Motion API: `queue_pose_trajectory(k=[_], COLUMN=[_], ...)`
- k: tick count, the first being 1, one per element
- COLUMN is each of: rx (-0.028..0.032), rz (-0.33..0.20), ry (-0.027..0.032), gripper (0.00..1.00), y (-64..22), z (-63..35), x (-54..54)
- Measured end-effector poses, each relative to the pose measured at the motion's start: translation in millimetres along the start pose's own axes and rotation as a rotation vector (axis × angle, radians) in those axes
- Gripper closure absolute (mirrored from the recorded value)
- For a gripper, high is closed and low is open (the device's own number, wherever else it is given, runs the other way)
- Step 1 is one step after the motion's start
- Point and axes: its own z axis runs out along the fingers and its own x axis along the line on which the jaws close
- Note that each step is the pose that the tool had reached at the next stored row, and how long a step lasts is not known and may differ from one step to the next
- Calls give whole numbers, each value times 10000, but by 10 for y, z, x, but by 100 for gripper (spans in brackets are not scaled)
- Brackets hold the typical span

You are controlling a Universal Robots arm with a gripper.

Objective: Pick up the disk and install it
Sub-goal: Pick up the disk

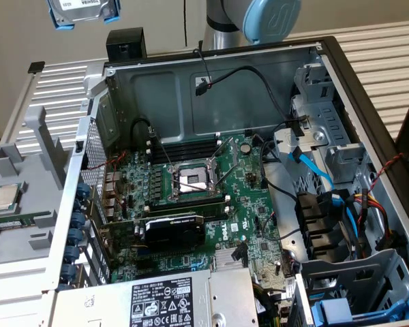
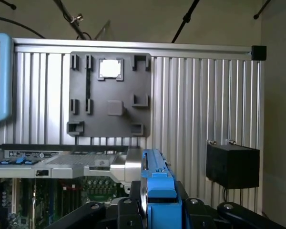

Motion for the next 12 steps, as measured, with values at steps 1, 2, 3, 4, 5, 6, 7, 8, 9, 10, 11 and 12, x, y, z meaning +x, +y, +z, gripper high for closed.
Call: queue_pose_trajectory(k=[1, 2, 3, 4, 5, 6, 7, 8, 9, 10, 11, 12], rx=[-1, 1, 0, 0, 0, 0, 0, 0, 0, 0, 0, 0], rz=[0, 0, 0, 0, -1, 0, 1, 0, -1, 0, 0, 0], ry=[0, 0, 0, 0, 0, 0, 0, 0, 0, 0, 0, 0], gripper=[63, 63, 63, 63, 63, 63, 63, 63, 63, 63, 63, 63], y=[-22, -44, -65, -85, -105, -124, -145, -167, -189, -212, -236, -262], z=[-2, -3, -5, -8, -10, -11, -14, -16, -19, -22, -25, -29], x=[24, 50, 78, 105, 133, 161, 189, 219, 248, 275, 302, 326])
